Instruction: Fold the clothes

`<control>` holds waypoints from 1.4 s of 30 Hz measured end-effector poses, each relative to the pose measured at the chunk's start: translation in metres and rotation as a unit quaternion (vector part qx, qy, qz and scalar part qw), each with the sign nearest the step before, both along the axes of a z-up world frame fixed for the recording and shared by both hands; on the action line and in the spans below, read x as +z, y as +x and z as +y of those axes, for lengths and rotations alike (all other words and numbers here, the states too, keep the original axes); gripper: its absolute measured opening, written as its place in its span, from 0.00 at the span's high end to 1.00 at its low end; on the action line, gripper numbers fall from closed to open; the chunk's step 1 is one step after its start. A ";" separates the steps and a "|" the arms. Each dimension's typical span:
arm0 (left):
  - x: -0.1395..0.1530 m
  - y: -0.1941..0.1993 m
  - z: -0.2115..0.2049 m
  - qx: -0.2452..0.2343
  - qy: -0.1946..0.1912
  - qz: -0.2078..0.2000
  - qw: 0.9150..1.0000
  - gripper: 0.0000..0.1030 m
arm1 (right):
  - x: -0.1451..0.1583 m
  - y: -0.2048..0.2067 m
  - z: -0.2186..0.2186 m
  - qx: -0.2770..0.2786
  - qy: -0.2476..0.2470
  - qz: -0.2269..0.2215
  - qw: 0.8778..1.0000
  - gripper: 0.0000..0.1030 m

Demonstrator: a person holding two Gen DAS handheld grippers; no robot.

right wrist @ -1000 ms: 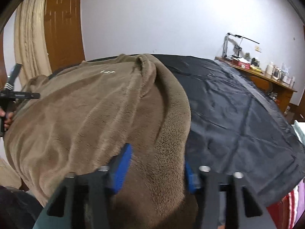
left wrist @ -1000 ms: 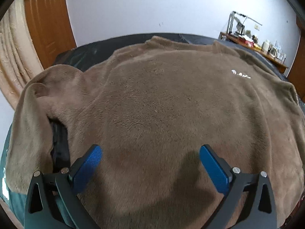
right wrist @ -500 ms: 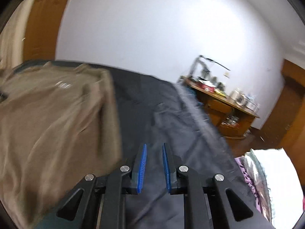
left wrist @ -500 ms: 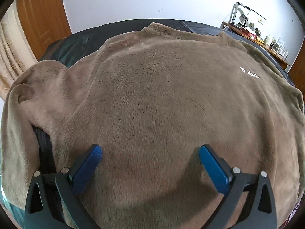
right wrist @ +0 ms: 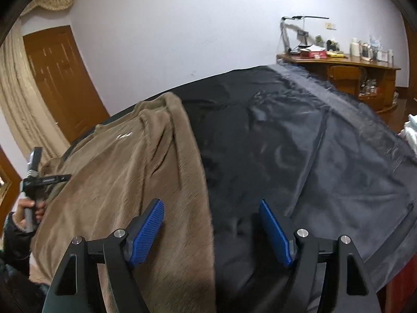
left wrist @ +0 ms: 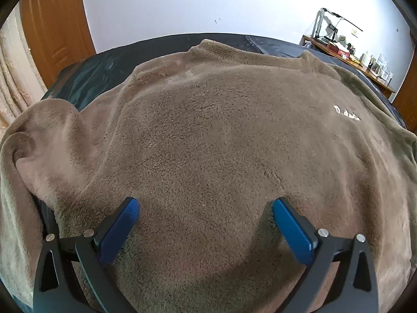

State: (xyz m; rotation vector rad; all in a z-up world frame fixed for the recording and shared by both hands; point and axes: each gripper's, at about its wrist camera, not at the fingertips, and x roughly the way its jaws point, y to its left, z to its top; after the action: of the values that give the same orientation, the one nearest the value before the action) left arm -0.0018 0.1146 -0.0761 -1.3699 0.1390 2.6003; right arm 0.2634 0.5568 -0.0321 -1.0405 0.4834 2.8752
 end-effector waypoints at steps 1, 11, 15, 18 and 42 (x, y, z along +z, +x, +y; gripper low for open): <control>0.000 0.000 0.000 -0.001 0.002 0.001 1.000 0.00 | -0.001 0.000 -0.001 0.002 0.002 -0.004 1.000 0.25; -0.001 0.003 -0.003 -0.002 0.010 0.007 1.000 0.00 | -0.007 -0.022 -0.074 0.111 0.117 -0.061 0.985 0.68; -0.001 0.004 -0.002 -0.002 0.007 0.007 1.000 0.00 | -0.003 -0.025 -0.091 0.090 0.193 -0.078 0.974 0.85; -0.001 0.003 -0.002 -0.002 0.006 0.007 1.000 0.00 | 0.005 -0.026 -0.107 0.059 0.321 -0.085 0.942 0.93; -0.001 0.005 -0.004 -0.004 0.009 0.009 1.000 0.00 | 0.049 -0.108 0.018 -0.112 0.309 -0.038 0.944 0.29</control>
State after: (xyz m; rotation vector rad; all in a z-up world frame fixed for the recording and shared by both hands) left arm 0.0032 0.1109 -0.0775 -1.3375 0.1223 2.6024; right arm 0.1552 0.5752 0.0169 -0.8978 -0.2808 2.4943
